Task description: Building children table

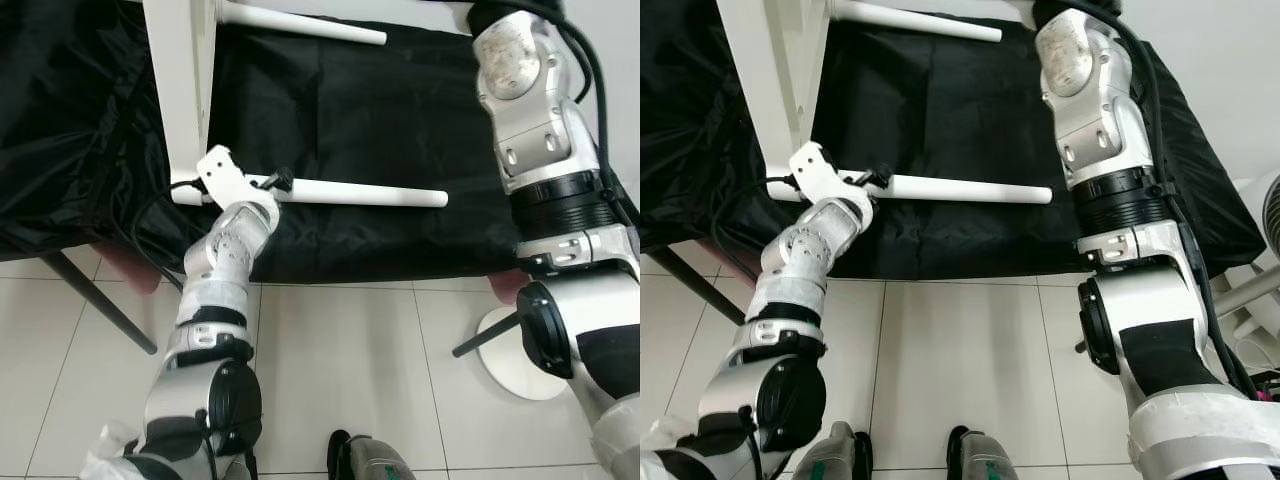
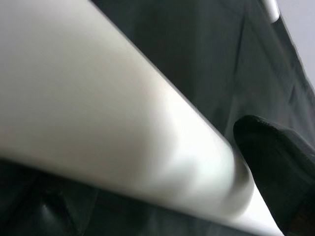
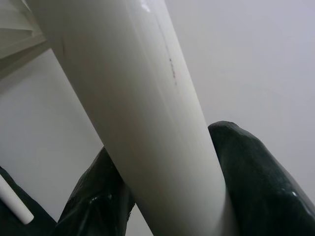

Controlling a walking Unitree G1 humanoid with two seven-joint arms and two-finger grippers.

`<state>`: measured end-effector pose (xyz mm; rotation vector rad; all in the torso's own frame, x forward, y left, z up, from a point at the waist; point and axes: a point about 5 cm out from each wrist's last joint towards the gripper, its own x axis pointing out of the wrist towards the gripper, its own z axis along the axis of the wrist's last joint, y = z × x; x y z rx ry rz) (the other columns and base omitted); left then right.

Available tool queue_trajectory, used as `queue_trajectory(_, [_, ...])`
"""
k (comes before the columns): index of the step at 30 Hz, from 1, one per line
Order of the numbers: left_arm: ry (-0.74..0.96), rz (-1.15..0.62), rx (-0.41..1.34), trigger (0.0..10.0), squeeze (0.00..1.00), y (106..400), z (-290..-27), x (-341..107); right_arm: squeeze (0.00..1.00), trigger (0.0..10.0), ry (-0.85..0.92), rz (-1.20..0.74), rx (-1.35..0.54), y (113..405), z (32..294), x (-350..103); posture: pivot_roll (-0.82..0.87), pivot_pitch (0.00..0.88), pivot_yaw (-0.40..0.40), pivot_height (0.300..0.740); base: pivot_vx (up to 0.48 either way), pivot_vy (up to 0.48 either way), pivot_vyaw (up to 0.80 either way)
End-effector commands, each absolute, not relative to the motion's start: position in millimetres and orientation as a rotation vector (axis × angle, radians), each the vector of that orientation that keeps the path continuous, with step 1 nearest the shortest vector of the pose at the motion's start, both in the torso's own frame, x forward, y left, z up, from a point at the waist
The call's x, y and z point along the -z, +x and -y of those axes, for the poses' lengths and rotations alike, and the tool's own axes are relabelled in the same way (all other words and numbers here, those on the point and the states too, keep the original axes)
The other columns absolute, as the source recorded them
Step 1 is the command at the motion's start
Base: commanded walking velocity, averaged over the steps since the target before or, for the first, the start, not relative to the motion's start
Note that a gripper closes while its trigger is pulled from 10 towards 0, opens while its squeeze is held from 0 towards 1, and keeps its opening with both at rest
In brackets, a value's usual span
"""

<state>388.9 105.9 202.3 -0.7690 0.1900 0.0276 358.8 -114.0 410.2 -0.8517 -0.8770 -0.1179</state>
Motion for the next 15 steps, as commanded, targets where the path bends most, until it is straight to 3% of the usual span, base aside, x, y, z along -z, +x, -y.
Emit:
queue_trajectory(1, [-0.859, -0.147, -0.031, 10.0, 0.00, 394.0, -99.3, -215.1, 0.00, 0.0, -0.558, 0.936, 0.182, 346.3, 132.6, -427.7, -0.05, 0.155, 0.005, 0.740, 0.000, 0.000, 0.00])
queue_trajectory(2, [-0.859, -0.147, -0.031, 10.0, 0.00, 394.0, -99.3, -215.1, 0.00, 0.0, -0.558, 0.936, 0.182, 346.3, 132.6, -427.7, -0.05, 0.155, 0.005, 0.740, 0.000, 0.000, 0.00])
queue_trajectory(3, [-1.058, -0.126, -0.049, 10.0, 0.00, 398.5, -92.7, -226.1, 0.00, 0.0, -0.548, 0.929, 0.203, 345.4, 138.6, -430.6, -0.04, 0.160, 0.010, 0.740, 0.000, 0.000, 0.00])
queue_trajectory(4, [-1.058, -0.126, -0.049, 10.0, 0.00, 398.5, -92.7, -226.1, 0.00, 0.0, -0.548, 0.929, 0.203, 345.4, 138.6, -430.6, -0.04, 0.160, 0.010, 0.740, 0.000, 0.000, 0.00])
queue_trajectory(5, [-1.113, -0.121, -0.051, 4.7, 0.00, 400.0, -90.0, -230.5, 0.00, 0.0, -0.543, 0.926, 0.213, 345.1, 141.1, -431.6, -0.05, 0.163, 0.011, 0.740, 0.000, 0.000, 0.00])
queue_trajectory(6, [-1.113, -0.121, -0.051, 4.7, 0.00, 400.0, -90.0, -230.5, 0.00, 0.0, -0.543, 0.926, 0.213, 345.1, 141.1, -431.6, -0.05, 0.163, 0.011, 0.740, 0.000, 0.000, 0.00])
queue_trajectory(7, [-1.152, -0.095, -0.051, 0.0, 0.00, 400.4, -87.9, -236.5, 0.00, 0.0, -0.548, 0.925, 0.223, 345.0, 142.8, -432.3, -0.04, 0.163, 0.013, 0.740, 0.000, 0.000, 0.00])
queue_trajectory(10, [-1.224, -0.072, -0.035, 0.0, 0.00, 400.9, -82.9, -246.2, 0.00, 0.0, -0.543, 0.921, 0.226, 344.8, 144.6, -432.7, -0.05, 0.168, 0.014, 0.740, 0.000, 0.000, 0.00])
queue_trajectory(15, [-1.169, -0.009, 0.000, 0.0, 0.00, 400.4, -80.8, -266.8, 0.00, 0.0, -0.549, 0.912, 0.237, 344.5, 148.9, -434.1, -0.05, 0.175, 0.021, 0.740, 0.000, 0.000, 0.00])
